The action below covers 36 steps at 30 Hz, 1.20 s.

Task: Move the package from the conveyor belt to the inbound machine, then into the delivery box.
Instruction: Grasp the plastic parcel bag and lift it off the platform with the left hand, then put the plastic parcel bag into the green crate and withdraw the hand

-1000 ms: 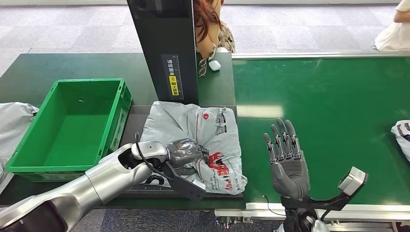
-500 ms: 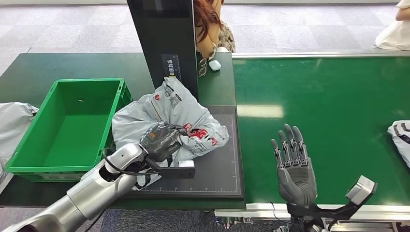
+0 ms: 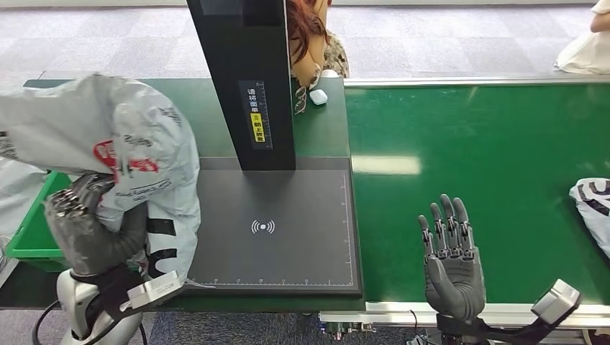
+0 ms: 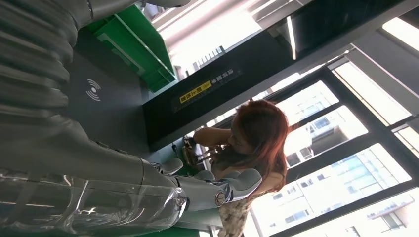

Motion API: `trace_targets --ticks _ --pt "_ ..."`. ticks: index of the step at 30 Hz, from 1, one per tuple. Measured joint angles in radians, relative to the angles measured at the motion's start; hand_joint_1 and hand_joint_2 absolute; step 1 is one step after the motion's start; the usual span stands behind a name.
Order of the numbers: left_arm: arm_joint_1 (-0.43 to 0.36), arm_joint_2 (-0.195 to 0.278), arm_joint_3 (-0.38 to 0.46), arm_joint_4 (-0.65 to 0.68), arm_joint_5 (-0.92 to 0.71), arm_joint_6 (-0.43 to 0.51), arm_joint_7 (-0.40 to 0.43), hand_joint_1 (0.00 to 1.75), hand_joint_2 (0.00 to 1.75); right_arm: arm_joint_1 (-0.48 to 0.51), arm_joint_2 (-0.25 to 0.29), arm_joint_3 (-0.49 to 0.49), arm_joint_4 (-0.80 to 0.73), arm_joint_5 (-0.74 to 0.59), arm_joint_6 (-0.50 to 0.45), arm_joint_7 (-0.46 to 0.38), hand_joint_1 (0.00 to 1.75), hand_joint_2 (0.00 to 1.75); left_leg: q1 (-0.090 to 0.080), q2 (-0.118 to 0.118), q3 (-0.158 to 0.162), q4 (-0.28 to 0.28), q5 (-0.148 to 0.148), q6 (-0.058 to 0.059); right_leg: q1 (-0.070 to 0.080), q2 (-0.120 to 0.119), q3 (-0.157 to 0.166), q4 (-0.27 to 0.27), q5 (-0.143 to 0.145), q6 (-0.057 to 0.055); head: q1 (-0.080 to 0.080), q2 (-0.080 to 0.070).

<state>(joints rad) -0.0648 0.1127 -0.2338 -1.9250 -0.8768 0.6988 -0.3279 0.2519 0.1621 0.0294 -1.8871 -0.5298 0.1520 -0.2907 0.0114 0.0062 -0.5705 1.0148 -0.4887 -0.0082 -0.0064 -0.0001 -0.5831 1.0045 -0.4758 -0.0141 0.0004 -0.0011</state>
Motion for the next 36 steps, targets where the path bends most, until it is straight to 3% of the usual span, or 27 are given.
trace_targets --ticks 3,6,10,16,21,26,31,36 --pt "0.022 -0.052 0.112 -0.053 0.024 0.002 -0.041 1.75 1.75 -0.002 0.001 0.000 0.001 0.000 0.006 0.003 0.00 1.75 0.000 -0.001 0.000 0.000 0.000 0.000 0.000 -0.001 0.000 0.000 0.000 0.000 0.000 0.000" --pt "-0.014 -0.067 0.192 -0.058 -0.038 -0.019 0.059 1.75 1.75 -0.009 0.004 0.000 0.006 -0.001 0.020 0.006 0.00 1.75 0.000 -0.001 0.000 0.000 0.001 0.000 0.000 -0.002 0.000 0.000 0.000 0.000 0.000 0.000" --pt "-0.165 -0.042 0.247 0.025 -0.174 -0.134 0.244 1.75 1.75 -0.026 0.008 0.000 0.016 -0.003 0.035 0.011 0.00 1.75 0.000 -0.005 0.000 0.000 0.005 -0.001 0.000 -0.006 0.001 0.000 0.002 -0.002 0.000 0.000" --pt "-0.442 0.010 0.261 0.297 -0.328 -0.352 0.411 1.75 1.75 -0.046 0.015 0.000 0.030 -0.009 0.046 0.028 0.00 1.75 0.001 -0.004 0.000 0.000 0.008 -0.002 0.000 -0.005 0.000 0.001 0.006 -0.004 0.000 0.000" --pt "-0.627 0.044 0.232 0.580 -0.458 -0.421 0.480 1.75 1.75 -0.053 0.025 -0.004 0.035 -0.009 0.065 0.047 0.00 1.75 0.000 -0.003 0.000 0.000 0.008 -0.002 0.000 -0.004 -0.001 0.001 0.006 -0.004 0.000 0.000" --pt "-0.796 0.075 0.125 0.998 -0.640 -0.626 0.571 1.75 1.75 -0.061 0.027 -0.015 0.045 -0.014 0.091 0.049 0.00 1.75 0.000 0.000 -0.001 0.000 0.008 -0.002 0.000 -0.001 -0.001 0.001 0.007 -0.004 0.000 0.000" --pt "-0.854 0.113 0.033 1.270 -0.650 -0.836 0.544 1.75 1.75 -0.072 0.027 -0.018 0.072 -0.020 0.093 0.054 0.00 1.75 0.000 0.005 -0.001 0.000 0.007 -0.003 0.000 0.004 -0.003 0.002 0.007 -0.004 0.000 0.000" --pt "-0.847 0.154 -0.029 1.388 -0.650 -0.915 0.476 1.75 1.75 -0.083 0.027 -0.018 0.099 -0.023 0.087 0.050 0.00 1.75 0.001 0.002 -0.002 0.000 0.007 -0.003 0.000 0.003 -0.003 0.002 0.006 -0.004 0.000 0.000"
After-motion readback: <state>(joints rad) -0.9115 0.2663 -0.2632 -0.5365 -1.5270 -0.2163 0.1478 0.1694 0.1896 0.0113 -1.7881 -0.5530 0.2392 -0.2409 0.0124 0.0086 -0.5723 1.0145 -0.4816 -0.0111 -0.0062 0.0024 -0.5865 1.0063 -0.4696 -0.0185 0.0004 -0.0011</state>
